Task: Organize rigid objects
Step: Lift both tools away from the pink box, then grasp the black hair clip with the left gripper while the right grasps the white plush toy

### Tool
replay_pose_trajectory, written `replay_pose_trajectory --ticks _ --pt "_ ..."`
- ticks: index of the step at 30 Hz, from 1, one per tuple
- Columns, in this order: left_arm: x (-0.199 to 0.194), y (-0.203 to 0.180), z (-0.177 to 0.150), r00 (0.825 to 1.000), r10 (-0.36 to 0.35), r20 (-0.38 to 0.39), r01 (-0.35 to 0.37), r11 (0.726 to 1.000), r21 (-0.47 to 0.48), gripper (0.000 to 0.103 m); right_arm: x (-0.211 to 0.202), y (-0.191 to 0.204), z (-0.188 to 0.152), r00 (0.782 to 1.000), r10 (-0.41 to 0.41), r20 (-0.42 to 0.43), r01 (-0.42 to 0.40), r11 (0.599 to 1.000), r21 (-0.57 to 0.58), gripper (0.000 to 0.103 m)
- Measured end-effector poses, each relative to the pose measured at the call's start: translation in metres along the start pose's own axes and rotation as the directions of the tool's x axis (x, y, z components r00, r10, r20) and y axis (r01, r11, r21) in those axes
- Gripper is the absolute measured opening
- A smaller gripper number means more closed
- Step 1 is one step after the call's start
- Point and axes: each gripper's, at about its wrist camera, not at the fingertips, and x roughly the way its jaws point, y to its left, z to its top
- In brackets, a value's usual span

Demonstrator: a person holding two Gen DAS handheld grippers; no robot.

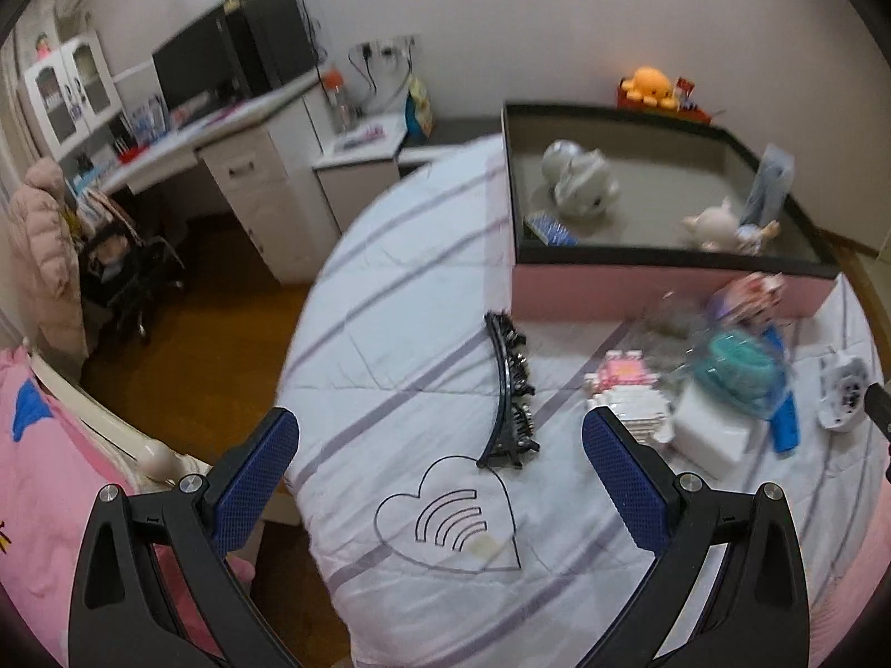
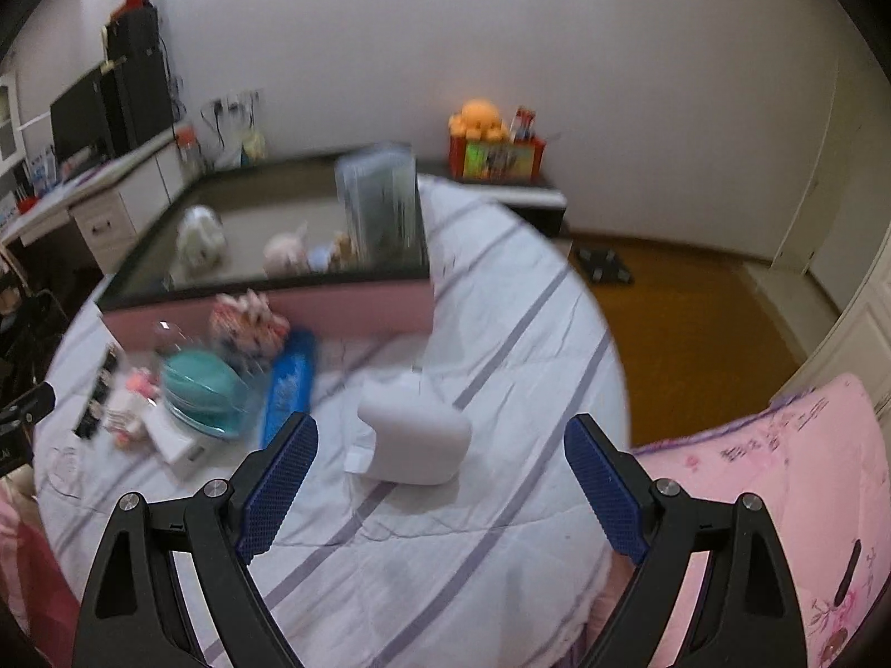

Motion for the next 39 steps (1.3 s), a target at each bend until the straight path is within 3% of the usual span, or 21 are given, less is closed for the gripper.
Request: replay_pose_trajectory --ticks 7,10,11,12,13,15,20,31,39 --pt "0.041 -0.009 0.004 0.997 -0.013 -0.073 0.014 1.000 0.021 0.103 0.051 -0.008 -0.007 0.989 0.024 -0.147 -0.015 0.998 0.057 0.091" --pt "0.057 -0.009 0.005 0.998 -0.036 -0.060 0.036 0.999 -0.001 0.100 0.055 -0.010 -0.010 0.992 0.038 -0.120 -0.031 0.997 0.064 0.091" --pt "0.057 -0.005 0.003 0.998 -0.057 -0.041 0.056 0.998 -0.022 0.086 0.054 -0.010 -0.010 0.993 0.039 -0.112 -0.033 0.998 0.062 0.091" --pt "0.060 -0.003 0.003 0.996 -0.074 -0.057 0.072 0.997 -0.029 0.058 0.054 -0.009 -0.010 0.993 0.044 -0.109 -0.038 0.998 0.055 0.087" --pt "0.061 -0.001 0.003 0.993 -0.094 -0.066 0.092 0.995 -0.030 0.057 0.052 -0.008 -0.011 0.993 0.060 -0.104 -0.056 0.998 0.042 0.081" --pt "0.056 -0.004 0.004 0.995 -0.081 -0.062 0.081 0.997 0.005 0.019 0.046 -0.004 -0.009 0.989 0.117 -0.093 -0.114 0.993 0.035 0.047" --pt "0.049 -0.007 0.002 0.993 -0.096 -0.072 0.097 0.995 0.018 0.019 0.042 0.007 -0.008 0.993 0.079 -0.082 -0.080 0.997 -0.006 0.048" --pt "0.042 0.001 0.005 0.993 -0.096 -0.074 0.097 0.995 0.004 0.019 0.034 0.000 0.000 0.993 0.104 -0.050 -0.104 0.995 -0.003 0.047" --pt "-0.003 0.003 0.016 0.996 -0.086 0.025 0.086 0.996 0.007 0.019 -0.005 -0.004 0.013 0.992 0.116 0.057 -0.116 0.993 -0.002 0.048"
